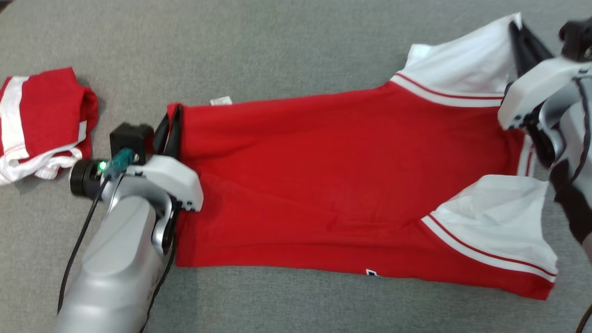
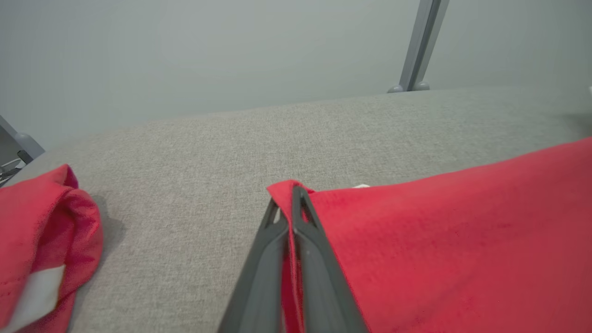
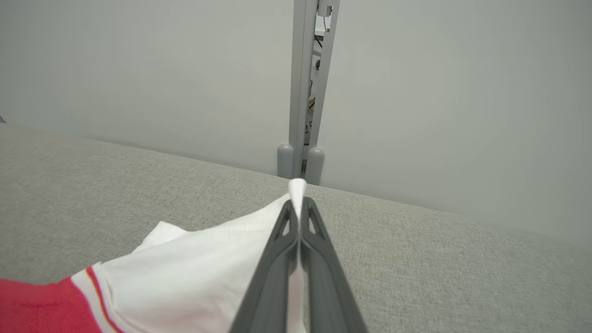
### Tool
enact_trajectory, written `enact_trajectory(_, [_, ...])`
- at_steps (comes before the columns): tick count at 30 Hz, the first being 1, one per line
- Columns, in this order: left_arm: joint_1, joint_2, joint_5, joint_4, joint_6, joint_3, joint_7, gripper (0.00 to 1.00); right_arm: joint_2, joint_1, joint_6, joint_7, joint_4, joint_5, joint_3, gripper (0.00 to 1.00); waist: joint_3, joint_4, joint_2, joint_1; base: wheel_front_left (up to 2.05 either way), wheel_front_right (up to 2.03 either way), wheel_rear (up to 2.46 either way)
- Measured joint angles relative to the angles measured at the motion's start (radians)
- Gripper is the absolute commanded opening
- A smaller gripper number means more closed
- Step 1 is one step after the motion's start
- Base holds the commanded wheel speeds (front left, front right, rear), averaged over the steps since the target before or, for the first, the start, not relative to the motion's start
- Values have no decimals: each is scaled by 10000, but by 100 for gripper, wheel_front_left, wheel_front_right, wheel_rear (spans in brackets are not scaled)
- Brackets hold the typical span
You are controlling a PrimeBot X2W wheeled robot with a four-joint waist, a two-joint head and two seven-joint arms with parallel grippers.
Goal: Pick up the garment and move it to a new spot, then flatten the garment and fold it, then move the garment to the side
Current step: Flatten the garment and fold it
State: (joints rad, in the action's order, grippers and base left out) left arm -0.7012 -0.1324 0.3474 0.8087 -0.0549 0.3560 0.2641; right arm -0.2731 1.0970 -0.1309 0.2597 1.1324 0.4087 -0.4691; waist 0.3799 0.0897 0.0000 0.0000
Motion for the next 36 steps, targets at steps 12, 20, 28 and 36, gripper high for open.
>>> enact_trajectory(12, [2428, -265, -73, 71, 205, -780, 0, 0, 128, -4648, 0, 19, -2878, 320, 1039, 0, -1843, -895, 0, 0, 0, 0, 0])
enact_trajectory(20, [3299, -288, -130, 54, 247, -1177, 0, 0, 522, -6093, 0, 19, -3369, 405, 1233, 0, -2402, -1353, 0, 0, 0, 0, 0])
enact_trajectory(28, [3948, -274, -405, 29, 278, -1430, -2, 0, 840, -6833, 0, 19, -3275, 255, 1618, 0, -2739, -1447, 0, 0, 0, 0, 0])
enact_trajectory(36, [4878, 33, -930, -1062, -69, -1801, 0, 100, 1089, -7116, 0, 19, -3348, 186, 2520, 100, -2836, -1328, 0, 0, 0, 0, 0])
